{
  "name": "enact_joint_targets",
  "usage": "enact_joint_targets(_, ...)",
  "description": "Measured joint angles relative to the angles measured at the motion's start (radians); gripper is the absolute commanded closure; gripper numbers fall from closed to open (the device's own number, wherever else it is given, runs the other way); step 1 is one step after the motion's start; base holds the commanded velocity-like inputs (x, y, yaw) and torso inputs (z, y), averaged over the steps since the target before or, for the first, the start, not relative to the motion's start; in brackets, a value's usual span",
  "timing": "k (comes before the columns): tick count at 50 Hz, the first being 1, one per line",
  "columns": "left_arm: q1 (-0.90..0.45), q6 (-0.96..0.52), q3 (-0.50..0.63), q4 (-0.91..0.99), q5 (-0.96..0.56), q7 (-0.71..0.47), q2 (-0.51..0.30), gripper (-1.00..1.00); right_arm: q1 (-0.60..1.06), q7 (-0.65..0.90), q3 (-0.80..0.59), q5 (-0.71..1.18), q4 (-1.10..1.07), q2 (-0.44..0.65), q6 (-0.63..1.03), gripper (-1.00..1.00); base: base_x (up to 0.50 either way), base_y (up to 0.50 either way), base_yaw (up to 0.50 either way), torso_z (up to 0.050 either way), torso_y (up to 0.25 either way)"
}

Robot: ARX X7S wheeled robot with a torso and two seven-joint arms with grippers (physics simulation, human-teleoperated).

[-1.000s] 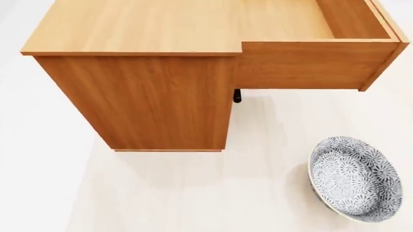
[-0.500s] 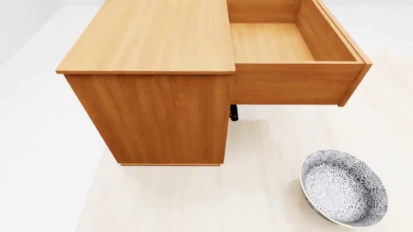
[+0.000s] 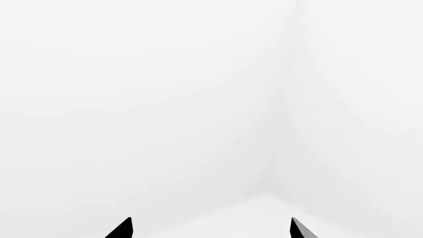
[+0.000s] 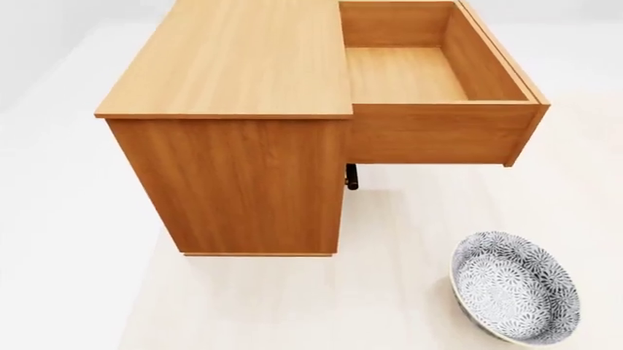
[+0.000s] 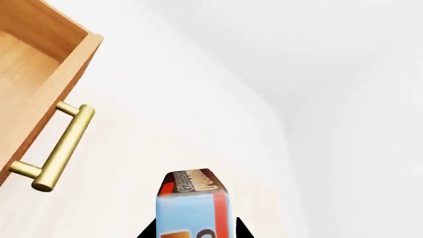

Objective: Put the chocolate pudding in the top drawer of the cabinet and close it.

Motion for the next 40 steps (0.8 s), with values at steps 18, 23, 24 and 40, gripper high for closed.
enact_joint_targets(18,0.089,-0.039,-0.048,0.099,-0.038,0.019,-0.017,-1.0,0.114,0.049,-0.018,0.015,0.478,-0.259,-0.315,1.0,0.0,0.0,0.0,-0.006,0.151)
enact_joint_targets(23,0.117,-0.047,-0.058,0.127,-0.047,0.023,-0.017,-1.0,0.132,0.081,-0.013,0.029,0.639,-0.342,-0.419,1.0,0.0,0.0,0.0,0.0,0.0)
enact_joint_targets(24,0.123,-0.049,-0.06,0.134,-0.049,0.024,-0.017,-1.0,0.133,0.088,-0.011,0.033,0.663,-0.355,-0.435,1.0,0.0,0.0,0.0,0.0,0.0)
enact_joint_targets(40,0.239,-0.097,-0.1,0.292,-0.092,0.041,-0.015,-1.0,0.095,0.183,0.015,0.119,0.846,-0.492,-0.588,1.0,0.0,0.0,0.0,0.0,0.0)
